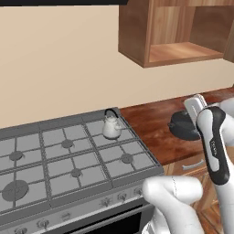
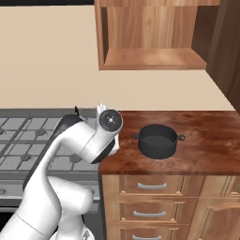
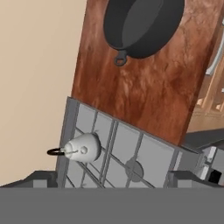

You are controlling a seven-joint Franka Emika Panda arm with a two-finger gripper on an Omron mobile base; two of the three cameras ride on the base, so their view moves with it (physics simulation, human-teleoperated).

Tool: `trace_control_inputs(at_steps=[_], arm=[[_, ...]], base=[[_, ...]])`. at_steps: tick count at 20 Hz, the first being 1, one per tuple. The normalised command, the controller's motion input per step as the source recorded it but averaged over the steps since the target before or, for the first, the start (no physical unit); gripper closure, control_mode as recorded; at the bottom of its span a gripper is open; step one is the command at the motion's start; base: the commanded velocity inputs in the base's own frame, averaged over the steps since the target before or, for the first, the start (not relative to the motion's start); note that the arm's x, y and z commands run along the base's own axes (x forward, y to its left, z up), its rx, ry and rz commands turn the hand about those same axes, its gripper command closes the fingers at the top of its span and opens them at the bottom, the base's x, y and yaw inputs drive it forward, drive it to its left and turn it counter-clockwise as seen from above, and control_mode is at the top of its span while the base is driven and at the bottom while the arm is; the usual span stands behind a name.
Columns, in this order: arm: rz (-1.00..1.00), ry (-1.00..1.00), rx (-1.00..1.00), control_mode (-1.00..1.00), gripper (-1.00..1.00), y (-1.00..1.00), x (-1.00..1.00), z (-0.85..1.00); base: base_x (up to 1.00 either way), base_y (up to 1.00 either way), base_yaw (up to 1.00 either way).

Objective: Pick the kettle from the cabinet and place it on a stove burner. Then pick the pot from the counter and place it on another stove burner. Finally, turn both burners on.

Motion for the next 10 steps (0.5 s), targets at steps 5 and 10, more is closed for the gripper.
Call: trace_control_inputs(at_steps=[5,10], arm=[[0.00,0.06,0.03,-1.00,-1.00,-0.45,0.00,-0.14],[0.00,0.09,0.03,-1.00,-1.00,-0.47,0.06,-0.13]], base=[[0.00,0.00,0.00],[0.00,0.00,0.00]])
